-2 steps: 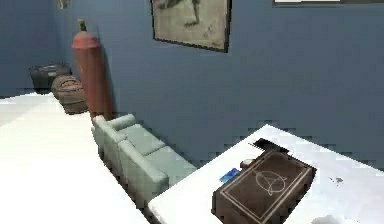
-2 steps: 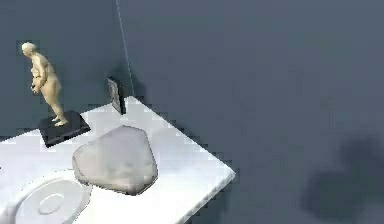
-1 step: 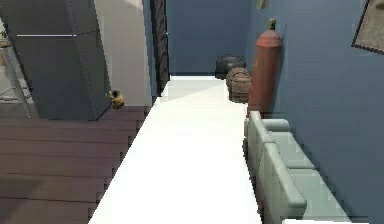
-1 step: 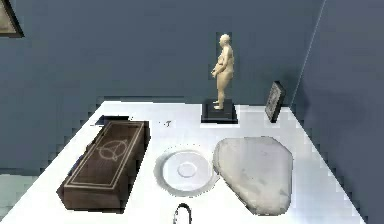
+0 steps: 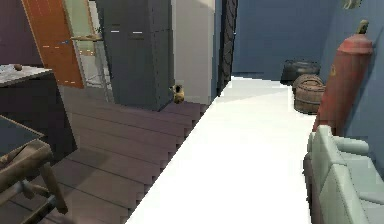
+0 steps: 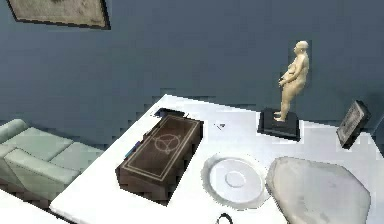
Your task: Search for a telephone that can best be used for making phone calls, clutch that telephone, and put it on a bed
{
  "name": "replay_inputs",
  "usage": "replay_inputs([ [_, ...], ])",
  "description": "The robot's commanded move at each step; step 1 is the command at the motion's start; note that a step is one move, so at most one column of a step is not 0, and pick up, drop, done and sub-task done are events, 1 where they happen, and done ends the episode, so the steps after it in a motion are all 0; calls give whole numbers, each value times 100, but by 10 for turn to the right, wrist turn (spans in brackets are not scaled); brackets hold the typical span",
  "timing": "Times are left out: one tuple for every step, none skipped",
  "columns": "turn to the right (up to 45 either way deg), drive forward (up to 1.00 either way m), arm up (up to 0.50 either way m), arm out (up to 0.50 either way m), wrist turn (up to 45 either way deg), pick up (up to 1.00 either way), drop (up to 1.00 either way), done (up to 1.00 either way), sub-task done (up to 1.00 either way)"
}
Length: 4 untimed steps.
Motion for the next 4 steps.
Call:
replay_inputs([
  [0, 0, 50, 0, 0, 0, 0, 0, 0],
  [0, 0, 38, 0, 0, 0, 0, 0, 0],
  [0, 0, 0, 40, 0, 0, 0, 0, 0],
  [0, 0, 0, 0, 450, 0, 0, 0, 0],
])
